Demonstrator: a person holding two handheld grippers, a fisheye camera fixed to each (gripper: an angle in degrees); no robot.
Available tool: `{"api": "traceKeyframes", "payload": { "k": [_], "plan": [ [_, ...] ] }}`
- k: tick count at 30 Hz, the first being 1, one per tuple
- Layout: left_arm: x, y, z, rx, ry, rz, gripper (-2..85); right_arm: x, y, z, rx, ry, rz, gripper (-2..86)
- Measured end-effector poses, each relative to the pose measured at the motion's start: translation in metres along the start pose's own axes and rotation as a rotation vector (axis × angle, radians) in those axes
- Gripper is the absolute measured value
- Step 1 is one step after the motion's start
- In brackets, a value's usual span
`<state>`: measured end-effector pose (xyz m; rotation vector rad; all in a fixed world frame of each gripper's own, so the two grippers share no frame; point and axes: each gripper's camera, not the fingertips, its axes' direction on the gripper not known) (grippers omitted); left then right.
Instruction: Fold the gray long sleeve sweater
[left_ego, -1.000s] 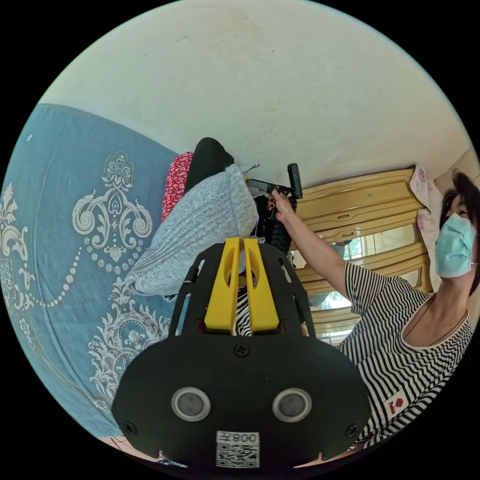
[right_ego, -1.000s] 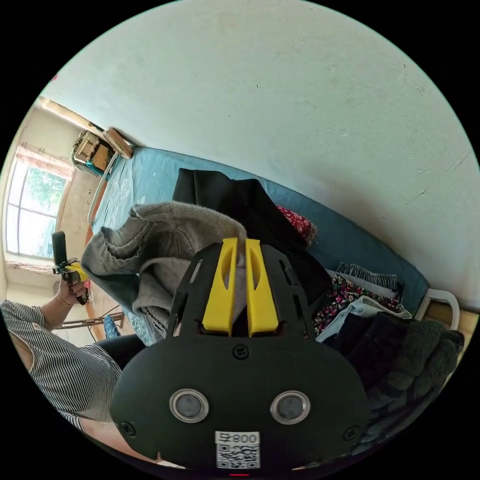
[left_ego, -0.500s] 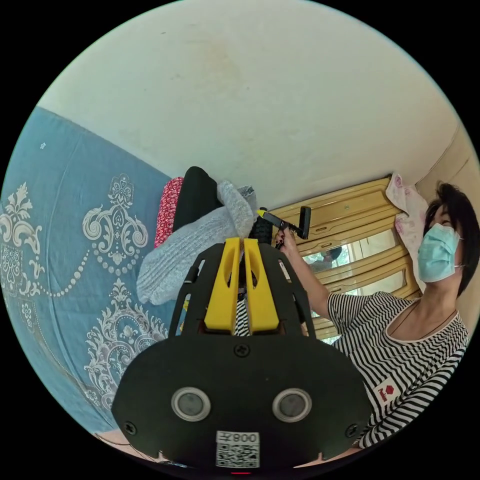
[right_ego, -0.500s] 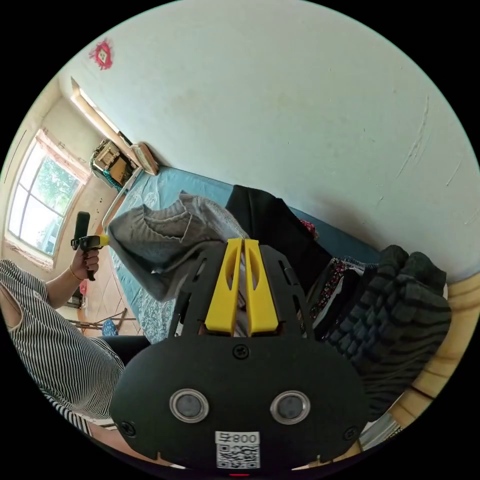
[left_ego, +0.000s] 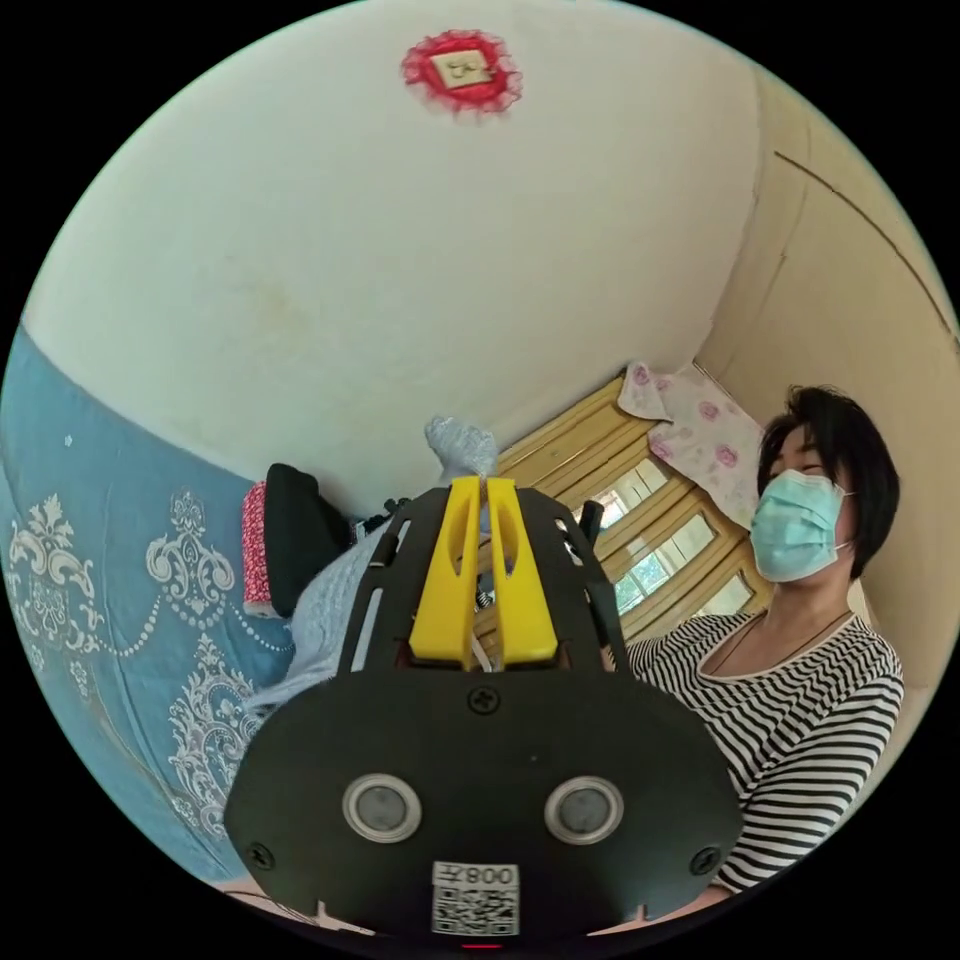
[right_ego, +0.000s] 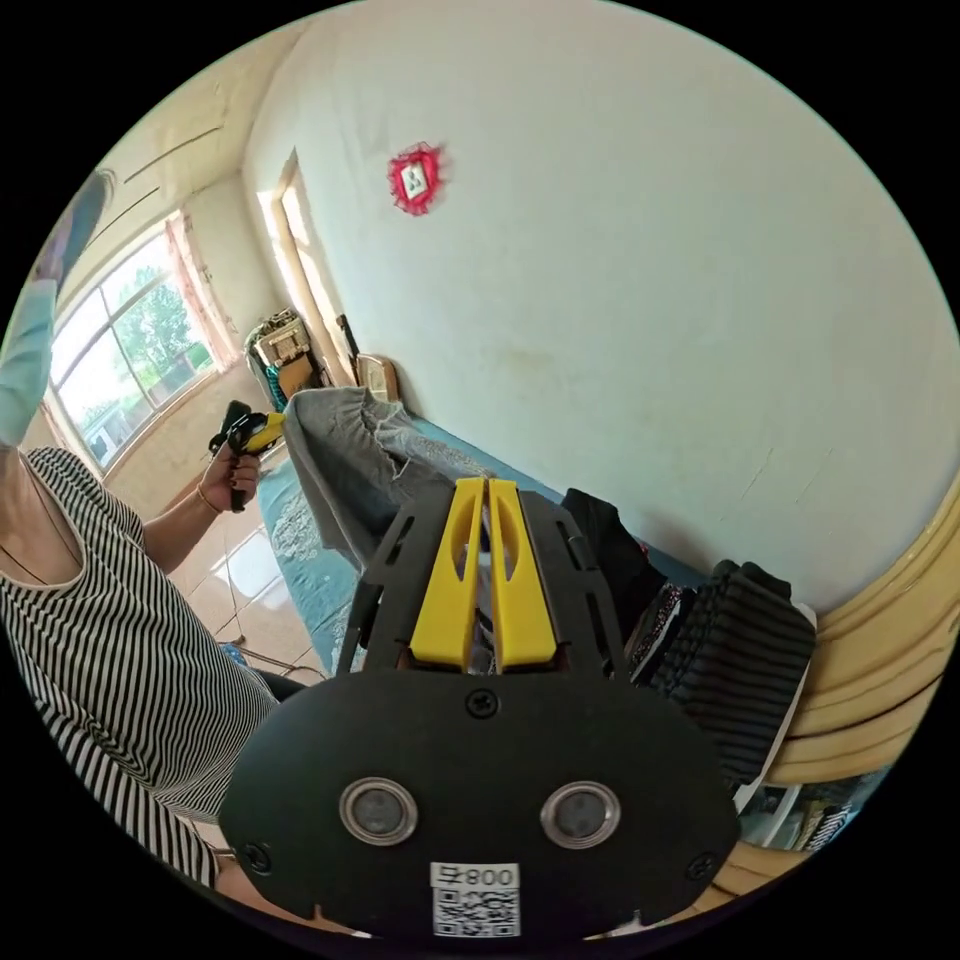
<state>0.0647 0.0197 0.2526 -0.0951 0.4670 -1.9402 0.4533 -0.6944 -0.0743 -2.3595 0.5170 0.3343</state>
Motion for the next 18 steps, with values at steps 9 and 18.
{"api": "traceKeyframes", "payload": {
  "k": [9,18],
  "plan": [
    [0.167,0.078,-0.212,0.188,-0.061,0.251,1.0,-0.146,0.060,-0.144,0.196,-0.119,-0.199,0.3],
    [0.313,0.186,-0.384,0.327,-0.262,0.416,0.8,-0.259,0.117,-0.230,0.335,-0.288,-0.333,0.2]
  ]
}}
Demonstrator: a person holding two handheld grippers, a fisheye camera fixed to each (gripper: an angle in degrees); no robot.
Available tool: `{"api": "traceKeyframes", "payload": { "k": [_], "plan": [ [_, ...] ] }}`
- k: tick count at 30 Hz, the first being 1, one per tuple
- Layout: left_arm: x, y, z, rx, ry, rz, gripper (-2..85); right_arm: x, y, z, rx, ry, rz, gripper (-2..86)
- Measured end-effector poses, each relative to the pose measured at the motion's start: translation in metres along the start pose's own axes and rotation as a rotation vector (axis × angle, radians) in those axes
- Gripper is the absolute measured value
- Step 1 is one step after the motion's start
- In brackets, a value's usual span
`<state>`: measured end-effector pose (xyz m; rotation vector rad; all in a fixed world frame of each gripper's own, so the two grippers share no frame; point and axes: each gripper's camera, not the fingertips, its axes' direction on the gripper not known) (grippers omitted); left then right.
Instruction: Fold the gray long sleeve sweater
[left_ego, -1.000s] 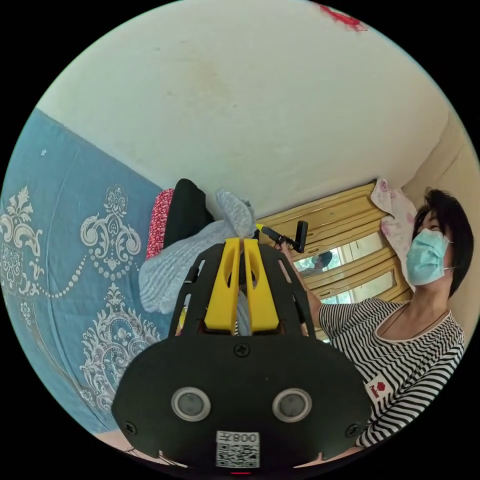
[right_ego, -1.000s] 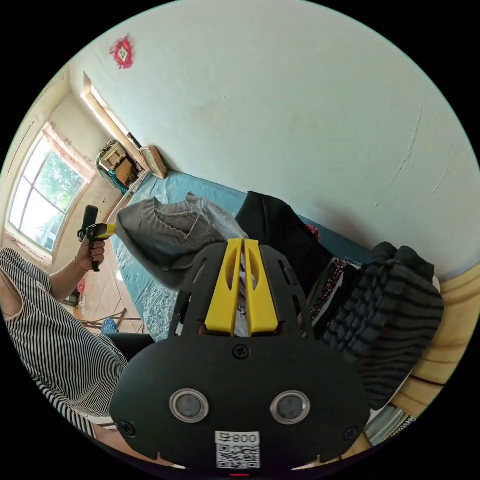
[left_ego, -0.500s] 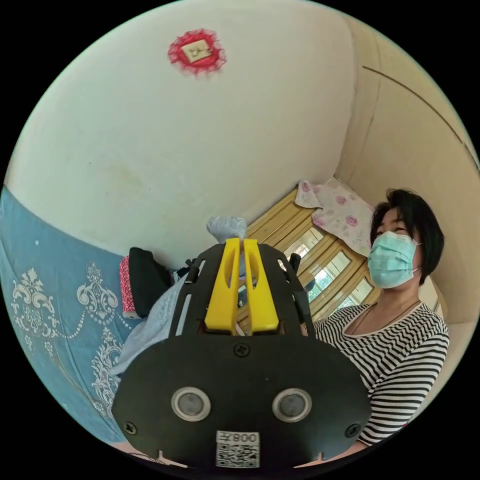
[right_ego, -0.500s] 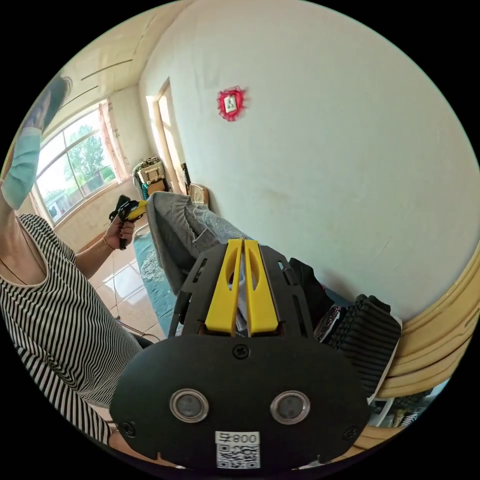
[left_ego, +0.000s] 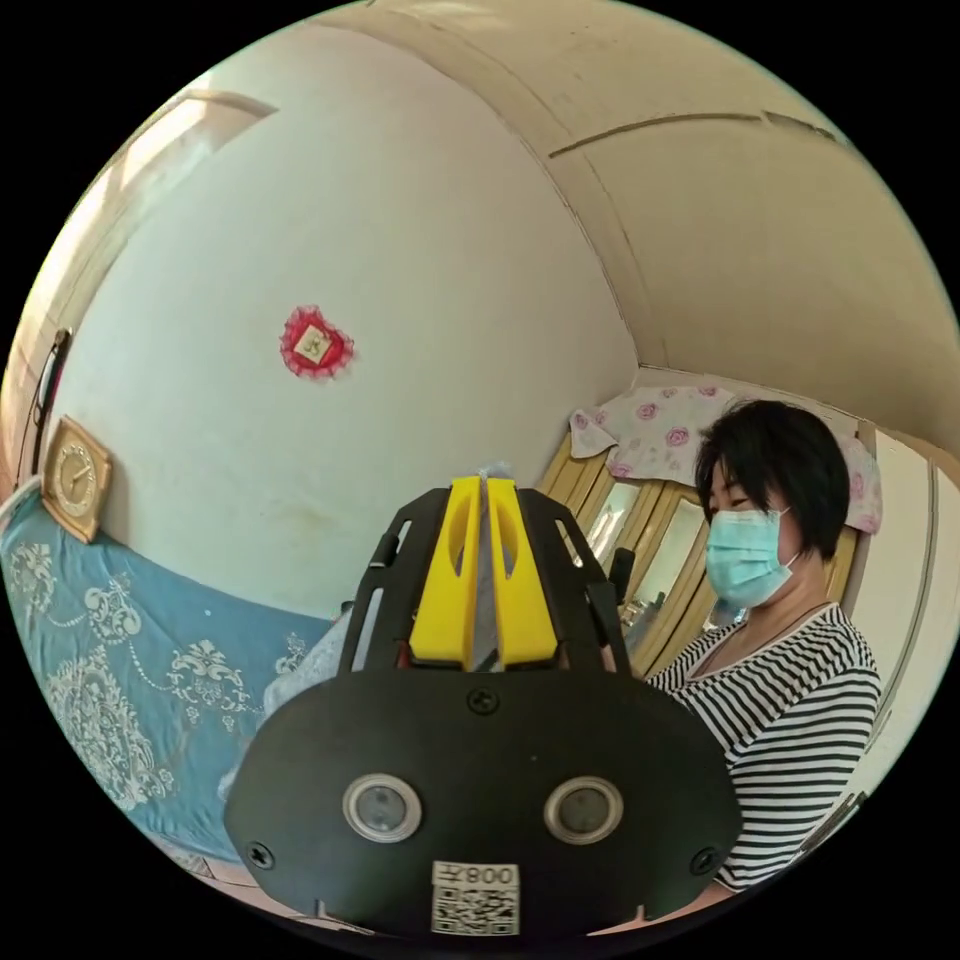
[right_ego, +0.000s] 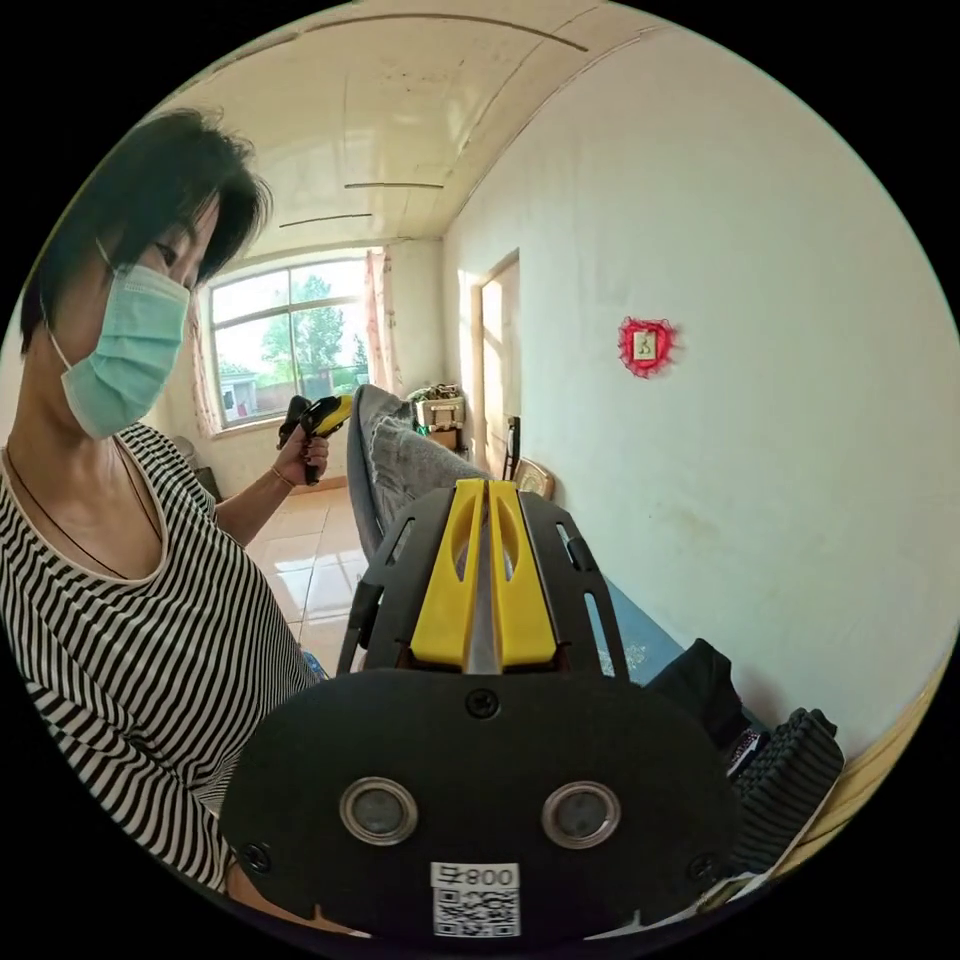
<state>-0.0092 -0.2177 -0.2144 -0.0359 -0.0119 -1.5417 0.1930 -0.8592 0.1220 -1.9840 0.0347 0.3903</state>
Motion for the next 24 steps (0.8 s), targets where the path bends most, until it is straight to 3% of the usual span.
{"api": "traceKeyframes", "payload": {
  "k": [5,15,24],
  "plan": [
    [0.045,-0.010,-0.087,0.048,-0.118,0.081,0.7,-0.060,-0.025,-0.016,0.024,-0.081,-0.081,0.2],
    [0.044,0.008,-0.165,0.013,-0.281,0.069,0.7,-0.104,-0.071,-0.005,0.046,-0.209,-0.104,0.3],
    [-0.081,0.011,-0.145,-0.092,-0.295,-0.011,0.6,-0.086,-0.147,0.077,-0.054,-0.167,0.020,0.3]
  ]
}}
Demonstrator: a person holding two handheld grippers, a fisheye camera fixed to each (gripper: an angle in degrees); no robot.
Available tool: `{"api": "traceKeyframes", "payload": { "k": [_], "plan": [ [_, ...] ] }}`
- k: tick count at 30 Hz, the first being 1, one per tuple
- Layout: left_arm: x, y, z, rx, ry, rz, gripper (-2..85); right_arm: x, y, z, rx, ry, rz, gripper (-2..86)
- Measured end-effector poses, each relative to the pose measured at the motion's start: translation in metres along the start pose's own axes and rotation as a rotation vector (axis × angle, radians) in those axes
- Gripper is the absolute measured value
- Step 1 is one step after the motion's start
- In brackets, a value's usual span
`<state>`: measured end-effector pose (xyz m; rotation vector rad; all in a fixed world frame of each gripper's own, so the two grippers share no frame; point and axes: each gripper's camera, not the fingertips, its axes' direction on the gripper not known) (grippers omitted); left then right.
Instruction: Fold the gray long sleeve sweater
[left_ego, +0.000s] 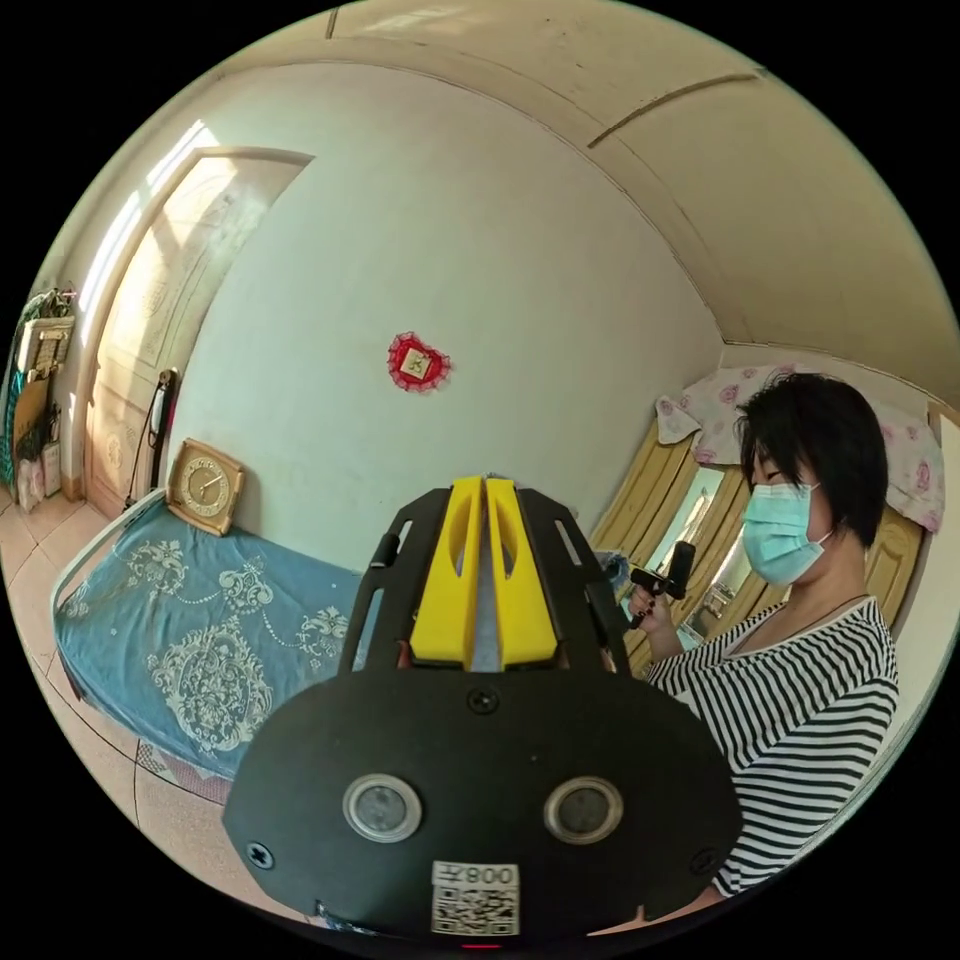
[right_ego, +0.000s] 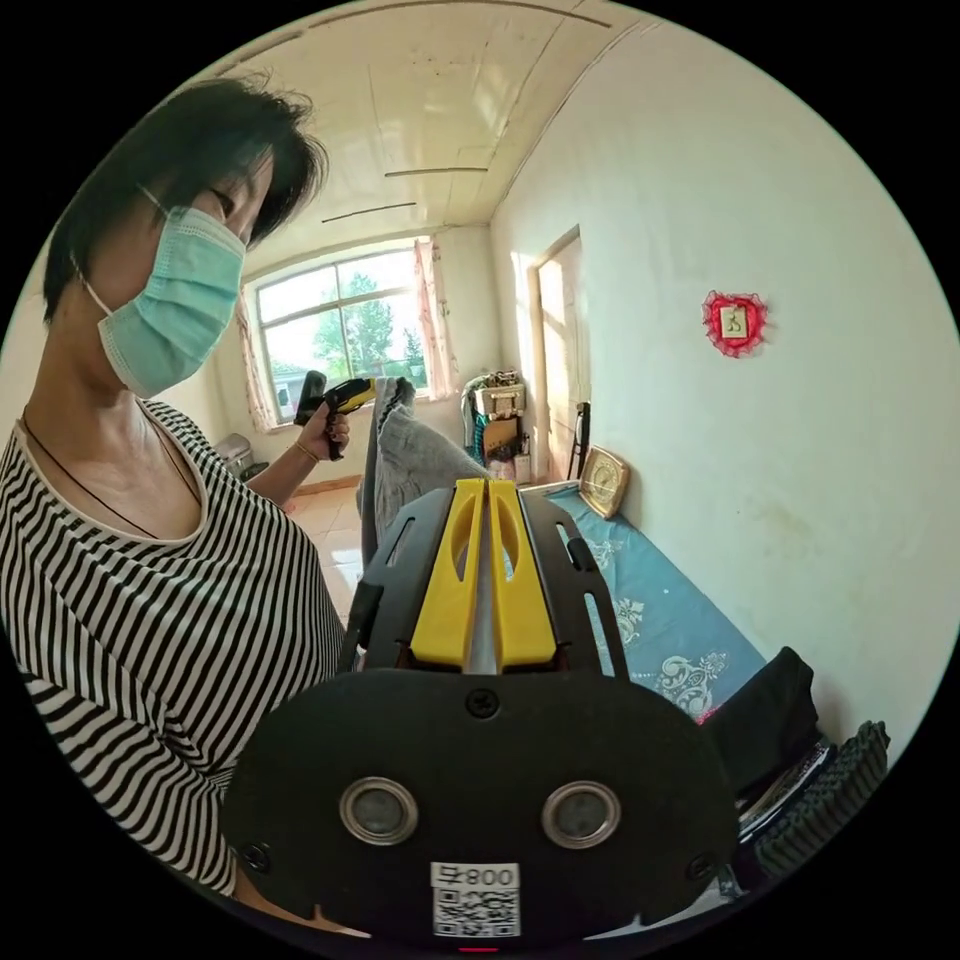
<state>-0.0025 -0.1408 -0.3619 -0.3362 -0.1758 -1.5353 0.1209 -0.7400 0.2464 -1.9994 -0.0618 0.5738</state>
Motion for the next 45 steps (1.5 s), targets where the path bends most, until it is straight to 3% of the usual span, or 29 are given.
{"api": "traceKeyframes", "payload": {
  "k": [5,9,12,14,20,28,36,45],
  "plan": [
    [-0.151,-0.027,0.127,-0.120,0.080,-0.090,1.0,0.082,-0.086,0.106,-0.120,0.173,0.109,0.3],
    [-0.281,-0.030,0.255,-0.290,-0.049,-0.153,1.6,0.185,-0.138,0.225,-0.281,0.292,0.243,0.3],
    [-0.388,0.000,0.343,-0.493,-0.162,-0.308,2.5,0.281,-0.146,0.334,-0.508,0.435,0.446,0.2],
    [-0.445,0.044,0.375,-0.558,-0.081,-0.416,3.0,0.322,-0.129,0.378,-0.585,0.454,0.635,0.1],
    [-0.517,0.223,0.412,-0.957,-0.037,-0.715,3.8,0.296,-0.060,0.409,-0.635,0.298,1.025,0.1],
    [-0.510,0.358,0.475,-1.124,0.058,-0.958,6.4,0.220,-0.023,0.471,-0.783,0.166,1.390,0.0],
    [-0.498,0.406,0.567,-1.292,-0.024,-0.732,7.2,0.248,-0.076,0.572,-0.833,0.175,1.374,0.0],
    [-0.413,0.466,0.641,-1.435,-0.277,0.032,5.9,0.242,-0.130,0.675,-1.027,0.408,1.082,0.0]
  ]
}}
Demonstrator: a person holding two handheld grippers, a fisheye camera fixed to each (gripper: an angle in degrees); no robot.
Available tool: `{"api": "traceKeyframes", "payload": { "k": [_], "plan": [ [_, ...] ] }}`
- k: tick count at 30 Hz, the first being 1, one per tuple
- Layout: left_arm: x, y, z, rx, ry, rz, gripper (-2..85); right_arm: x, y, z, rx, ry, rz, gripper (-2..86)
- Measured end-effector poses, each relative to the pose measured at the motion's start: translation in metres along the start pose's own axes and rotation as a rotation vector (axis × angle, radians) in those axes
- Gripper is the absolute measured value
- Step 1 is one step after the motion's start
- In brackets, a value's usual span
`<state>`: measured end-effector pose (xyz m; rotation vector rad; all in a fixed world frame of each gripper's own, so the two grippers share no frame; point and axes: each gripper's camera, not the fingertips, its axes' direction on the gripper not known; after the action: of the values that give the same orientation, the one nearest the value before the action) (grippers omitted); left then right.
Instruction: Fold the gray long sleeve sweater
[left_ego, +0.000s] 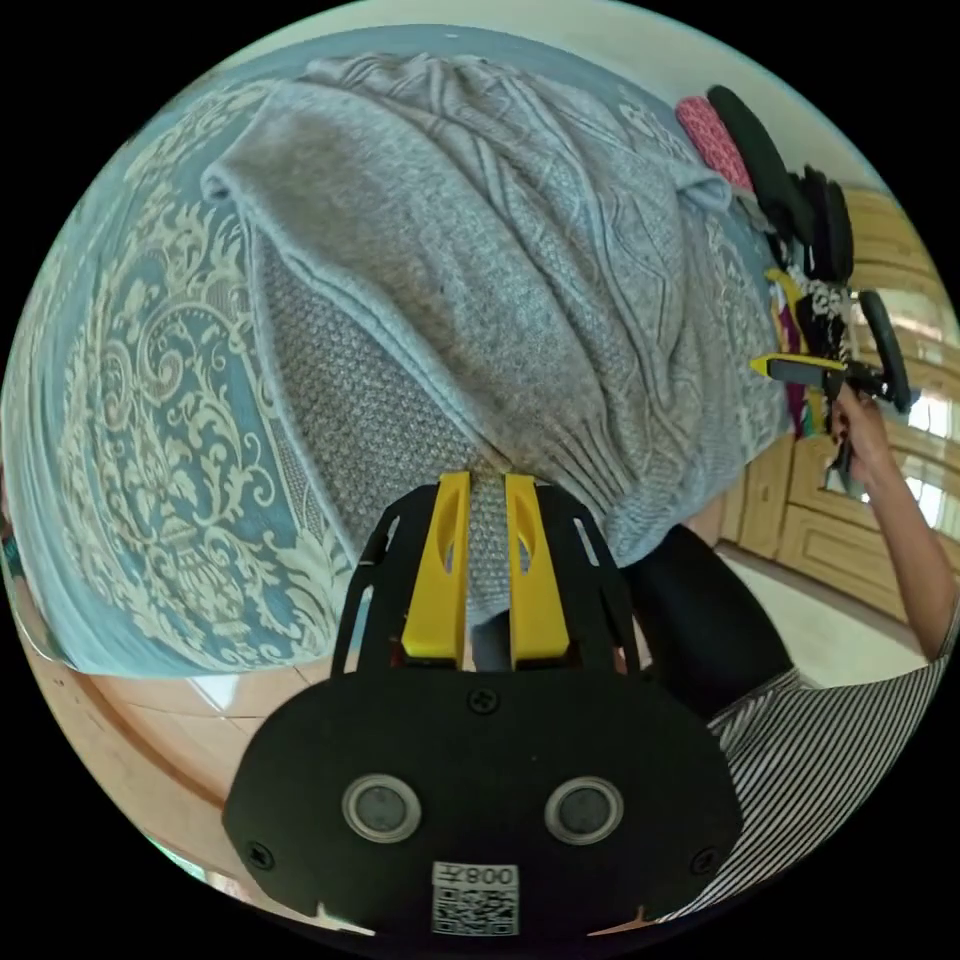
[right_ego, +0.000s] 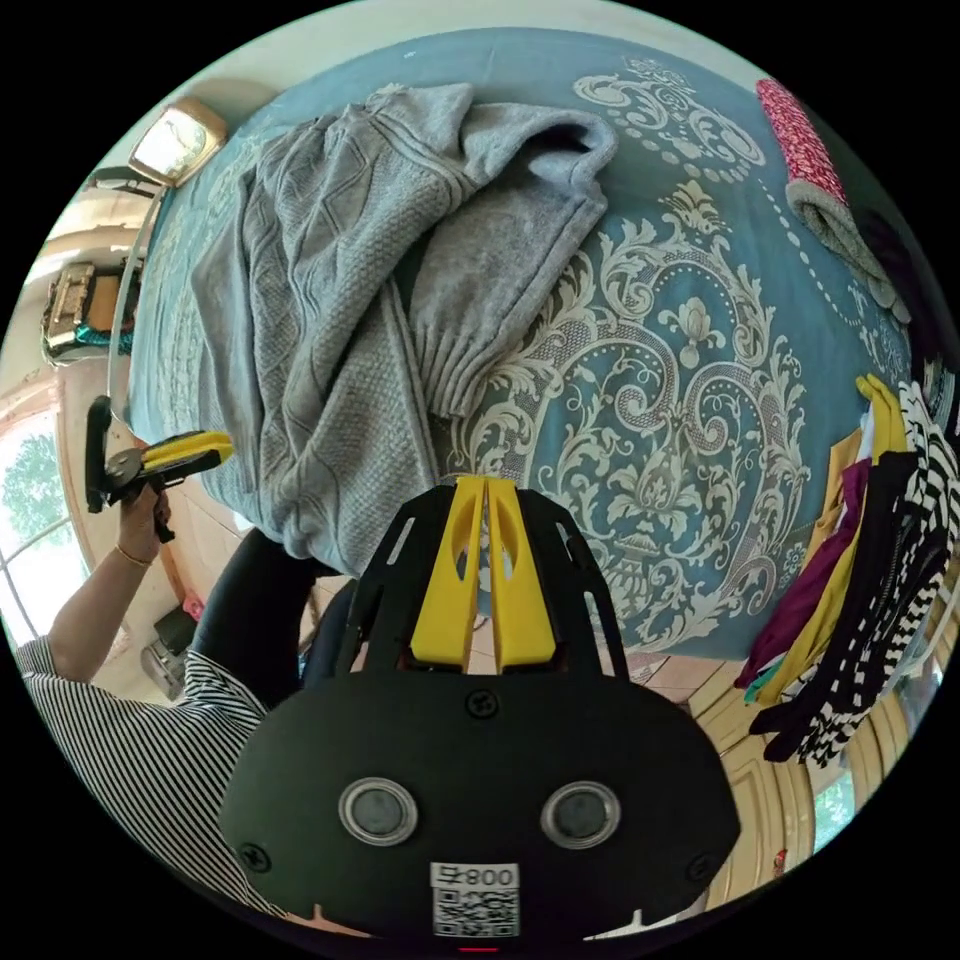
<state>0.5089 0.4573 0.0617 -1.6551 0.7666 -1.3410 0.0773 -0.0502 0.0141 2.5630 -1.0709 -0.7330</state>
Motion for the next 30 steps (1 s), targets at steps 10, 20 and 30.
{"api": "traceKeyframes", "payload": {
  "k": [10,20,30],
  "plan": [
    [0.062,0.033,0.035,0.228,-0.065,-0.017,3.6,-0.111,0.052,0.023,0.260,0.225,-0.090,0.1],
    [0.174,0.045,0.052,0.237,-0.304,0.270,2.4,-0.147,0.065,0.011,0.271,0.113,-0.009,0.5],
    [0.185,0.040,0.108,0.154,-0.288,0.288,2.8,-0.127,0.033,-0.014,0.433,-0.173,0.078,6.7]
  ]
}}
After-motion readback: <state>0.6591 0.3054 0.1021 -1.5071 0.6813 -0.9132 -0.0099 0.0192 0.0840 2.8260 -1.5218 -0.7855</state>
